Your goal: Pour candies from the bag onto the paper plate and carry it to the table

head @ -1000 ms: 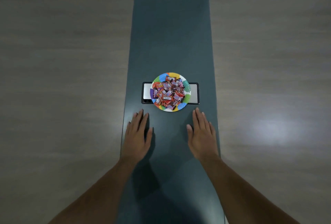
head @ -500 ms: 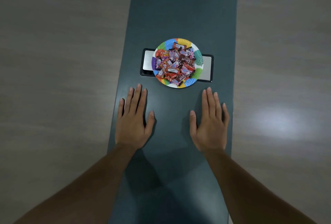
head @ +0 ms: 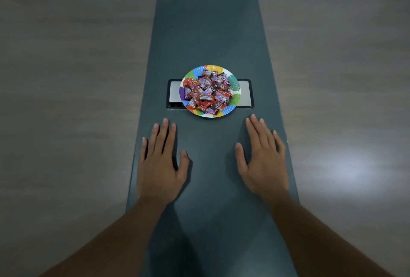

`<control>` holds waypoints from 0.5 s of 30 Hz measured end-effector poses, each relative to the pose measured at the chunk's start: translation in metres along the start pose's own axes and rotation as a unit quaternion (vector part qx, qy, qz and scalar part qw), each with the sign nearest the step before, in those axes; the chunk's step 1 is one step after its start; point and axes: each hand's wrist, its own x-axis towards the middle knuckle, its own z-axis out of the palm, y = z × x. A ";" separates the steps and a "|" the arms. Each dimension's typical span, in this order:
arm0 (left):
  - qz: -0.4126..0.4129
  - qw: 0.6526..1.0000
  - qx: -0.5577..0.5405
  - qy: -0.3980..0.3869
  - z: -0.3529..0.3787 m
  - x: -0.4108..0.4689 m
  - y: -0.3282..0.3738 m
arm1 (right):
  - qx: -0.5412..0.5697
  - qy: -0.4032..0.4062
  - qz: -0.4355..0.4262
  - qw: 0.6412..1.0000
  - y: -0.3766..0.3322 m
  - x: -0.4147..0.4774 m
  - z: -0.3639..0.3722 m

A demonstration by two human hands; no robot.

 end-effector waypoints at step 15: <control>0.010 0.999 -0.009 0.038 0.007 -0.005 -0.005 | 0.027 0.012 0.001 1.000 0.000 -0.007 0.009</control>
